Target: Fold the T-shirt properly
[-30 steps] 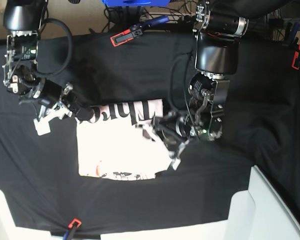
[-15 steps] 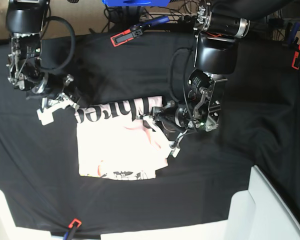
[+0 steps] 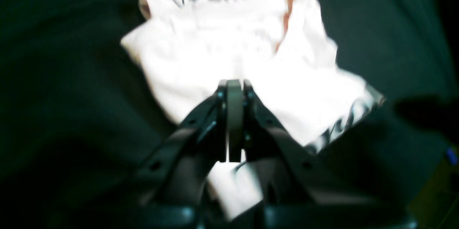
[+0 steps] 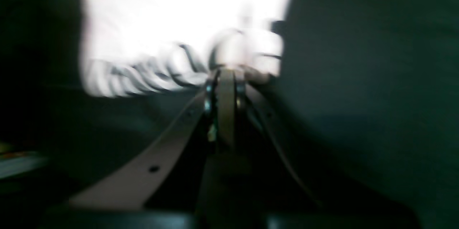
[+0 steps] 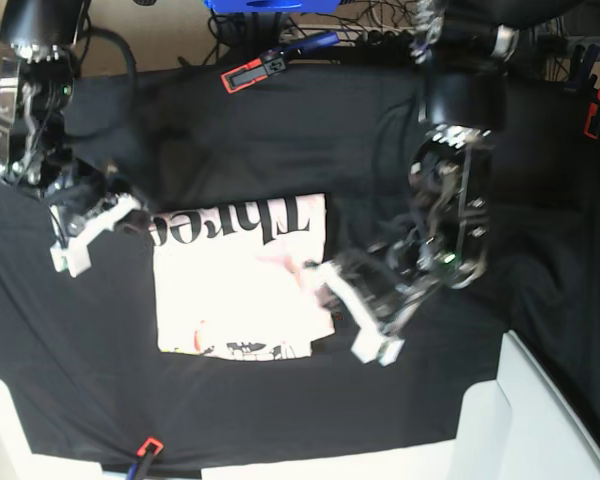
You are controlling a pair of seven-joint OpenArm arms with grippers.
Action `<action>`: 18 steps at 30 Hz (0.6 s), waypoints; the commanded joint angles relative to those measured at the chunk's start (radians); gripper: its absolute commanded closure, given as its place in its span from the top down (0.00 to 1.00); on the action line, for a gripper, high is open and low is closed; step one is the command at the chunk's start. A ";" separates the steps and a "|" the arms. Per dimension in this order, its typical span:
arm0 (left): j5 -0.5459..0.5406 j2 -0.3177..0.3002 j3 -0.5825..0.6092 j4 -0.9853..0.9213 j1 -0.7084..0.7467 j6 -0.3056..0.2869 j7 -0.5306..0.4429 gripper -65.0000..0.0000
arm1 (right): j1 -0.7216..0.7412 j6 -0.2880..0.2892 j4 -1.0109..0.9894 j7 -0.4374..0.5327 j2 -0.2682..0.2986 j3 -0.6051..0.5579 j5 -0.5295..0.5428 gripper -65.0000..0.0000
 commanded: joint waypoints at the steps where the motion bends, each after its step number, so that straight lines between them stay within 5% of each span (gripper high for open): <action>1: -0.006 -0.033 -0.007 0.038 -0.005 -0.001 -0.023 0.00 | -0.010 0.013 0.034 0.047 0.013 0.002 -0.037 0.00; 9: 0.095 -0.258 -0.002 0.111 0.182 -0.003 -0.299 0.00 | -0.174 0.248 0.057 0.307 0.042 0.010 -0.362 0.00; 13: 0.256 -0.314 -0.011 0.107 0.292 -0.003 -0.511 0.00 | -0.239 0.280 0.043 0.433 0.042 0.012 -0.507 0.00; 18: 0.408 -0.343 -0.013 0.101 0.381 -0.003 -0.581 0.00 | -0.283 0.277 0.002 0.481 0.042 0.044 -0.565 0.00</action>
